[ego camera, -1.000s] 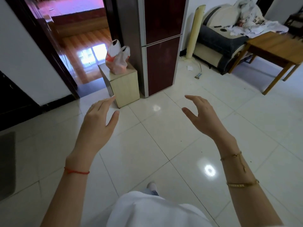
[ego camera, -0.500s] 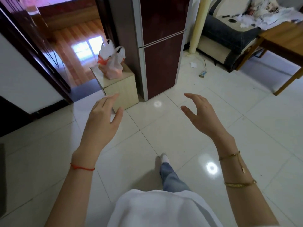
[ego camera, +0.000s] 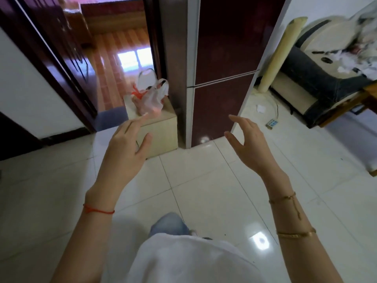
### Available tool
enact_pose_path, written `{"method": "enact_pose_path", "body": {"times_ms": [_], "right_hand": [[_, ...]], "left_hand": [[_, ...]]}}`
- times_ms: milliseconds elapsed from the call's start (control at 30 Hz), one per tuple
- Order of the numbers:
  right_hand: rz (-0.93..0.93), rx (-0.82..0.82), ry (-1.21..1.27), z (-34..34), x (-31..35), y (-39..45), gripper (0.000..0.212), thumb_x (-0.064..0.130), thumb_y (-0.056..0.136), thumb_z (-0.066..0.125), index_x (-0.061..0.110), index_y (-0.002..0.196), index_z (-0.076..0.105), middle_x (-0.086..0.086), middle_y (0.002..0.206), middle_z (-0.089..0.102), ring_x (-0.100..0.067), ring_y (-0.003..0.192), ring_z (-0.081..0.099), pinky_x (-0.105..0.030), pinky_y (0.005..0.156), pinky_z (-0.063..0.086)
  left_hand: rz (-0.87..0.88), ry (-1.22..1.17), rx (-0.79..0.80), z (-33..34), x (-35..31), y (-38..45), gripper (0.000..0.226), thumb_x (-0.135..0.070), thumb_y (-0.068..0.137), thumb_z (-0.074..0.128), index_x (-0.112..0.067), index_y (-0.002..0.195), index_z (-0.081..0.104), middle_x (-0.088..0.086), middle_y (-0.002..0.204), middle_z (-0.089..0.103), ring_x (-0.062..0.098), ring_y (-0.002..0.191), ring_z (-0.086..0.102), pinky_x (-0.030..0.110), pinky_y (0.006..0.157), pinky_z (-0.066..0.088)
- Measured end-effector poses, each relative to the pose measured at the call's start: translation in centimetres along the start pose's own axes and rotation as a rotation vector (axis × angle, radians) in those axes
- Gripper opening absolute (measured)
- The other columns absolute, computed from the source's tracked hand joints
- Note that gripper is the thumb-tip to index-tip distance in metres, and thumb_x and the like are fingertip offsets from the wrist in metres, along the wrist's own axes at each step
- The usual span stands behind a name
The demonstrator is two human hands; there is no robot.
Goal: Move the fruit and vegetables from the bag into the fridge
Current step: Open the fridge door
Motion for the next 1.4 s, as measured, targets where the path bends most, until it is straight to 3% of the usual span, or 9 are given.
{"method": "enact_pose_path", "body": {"times_ms": [300, 467, 567, 700, 1033, 1200, 1333, 1400], "right_hand": [[-0.012, 0.038, 0.035, 3.3, -1.8, 12.9, 0.049, 0.034, 0.097, 0.054, 0.018, 0.142, 0.044, -0.002, 0.142, 0.05, -0.019, 0.134, 0.043, -0.025, 0.106, 0.031], [-0.019, 0.053, 0.069, 5.7, -1.2, 20.7, 0.05, 0.035, 0.096, 0.054, 0.019, 0.143, 0.043, -0.001, 0.143, 0.049, -0.018, 0.134, 0.043, -0.033, 0.109, 0.038], [-0.002, 0.044, 0.075, 6.8, -0.5, 25.0, 0.05, 0.033, 0.097, 0.054, 0.019, 0.143, 0.043, 0.0, 0.143, 0.048, -0.017, 0.134, 0.042, -0.027, 0.108, 0.034], [0.036, 0.027, 0.076, 7.9, -0.3, 29.1, 0.048, 0.031, 0.097, 0.054, 0.019, 0.142, 0.043, 0.0, 0.143, 0.048, -0.018, 0.133, 0.042, -0.022, 0.104, 0.03], [0.109, 0.022, 0.097, 8.9, -1.3, 33.6, 0.048, 0.033, 0.097, 0.053, 0.018, 0.142, 0.044, -0.003, 0.141, 0.051, -0.021, 0.131, 0.046, -0.037, 0.107, 0.04], [0.086, 0.02, 0.09, 8.6, -1.7, 34.9, 0.048, 0.034, 0.097, 0.052, 0.018, 0.142, 0.044, -0.002, 0.14, 0.051, -0.02, 0.131, 0.045, -0.033, 0.107, 0.038], [0.061, -0.015, 0.079, 7.5, -1.6, 36.5, 0.049, 0.031, 0.097, 0.054, 0.019, 0.143, 0.043, -0.002, 0.142, 0.049, -0.019, 0.133, 0.043, -0.031, 0.108, 0.036], [0.034, -0.041, 0.065, 6.7, -1.2, 37.7, 0.049, 0.03, 0.097, 0.055, 0.019, 0.143, 0.043, -0.003, 0.144, 0.047, -0.019, 0.134, 0.041, -0.033, 0.11, 0.036]], "left_hand": [[-0.053, -0.008, 0.008, 3.7, 4.8, 10.4, 0.044, -0.024, 0.098, 0.052, -0.016, 0.141, 0.047, 0.005, 0.133, 0.055, 0.019, 0.124, 0.05, 0.024, 0.102, 0.037], [-0.025, -0.005, -0.001, 4.5, 7.7, 18.0, 0.043, -0.027, 0.097, 0.05, -0.013, 0.138, 0.049, 0.005, 0.131, 0.056, 0.011, 0.12, 0.048, 0.004, 0.096, 0.028], [-0.019, -0.018, 0.022, 4.5, 9.3, 22.6, 0.048, -0.034, 0.097, 0.048, -0.013, 0.14, 0.047, 0.007, 0.136, 0.054, 0.019, 0.126, 0.049, 0.021, 0.102, 0.035], [0.01, -0.018, 0.085, 5.1, 11.4, 27.8, 0.05, -0.037, 0.097, 0.045, -0.014, 0.142, 0.046, 0.005, 0.139, 0.053, 0.019, 0.13, 0.048, 0.028, 0.106, 0.038], [-0.016, -0.082, 0.186, 7.6, 12.6, 34.0, 0.051, -0.035, 0.096, 0.046, -0.014, 0.143, 0.045, 0.009, 0.135, 0.055, 0.026, 0.125, 0.053, 0.047, 0.099, 0.05], [-0.074, -0.132, 0.17, 8.8, 12.1, 35.3, 0.053, -0.037, 0.097, 0.044, -0.019, 0.146, 0.041, 0.007, 0.143, 0.049, 0.025, 0.132, 0.045, 0.048, 0.106, 0.043], [-0.094, -0.156, 0.17, 10.2, 11.9, 37.0, 0.056, -0.054, 0.093, 0.037, -0.029, 0.143, 0.04, -0.001, 0.144, 0.047, 0.022, 0.132, 0.044, 0.057, 0.109, 0.035], [-0.094, -0.138, 0.15, 11.0, 11.5, 38.3, 0.056, -0.058, 0.094, 0.034, -0.032, 0.143, 0.038, -0.003, 0.144, 0.047, 0.021, 0.13, 0.046, 0.055, 0.109, 0.036]]}}
Point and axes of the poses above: each hand's wrist, its own y-axis towards the middle knuckle, its own z-axis out of the palm, x = y × z, the point moved 3 cm from there along y, towards the middle knuckle
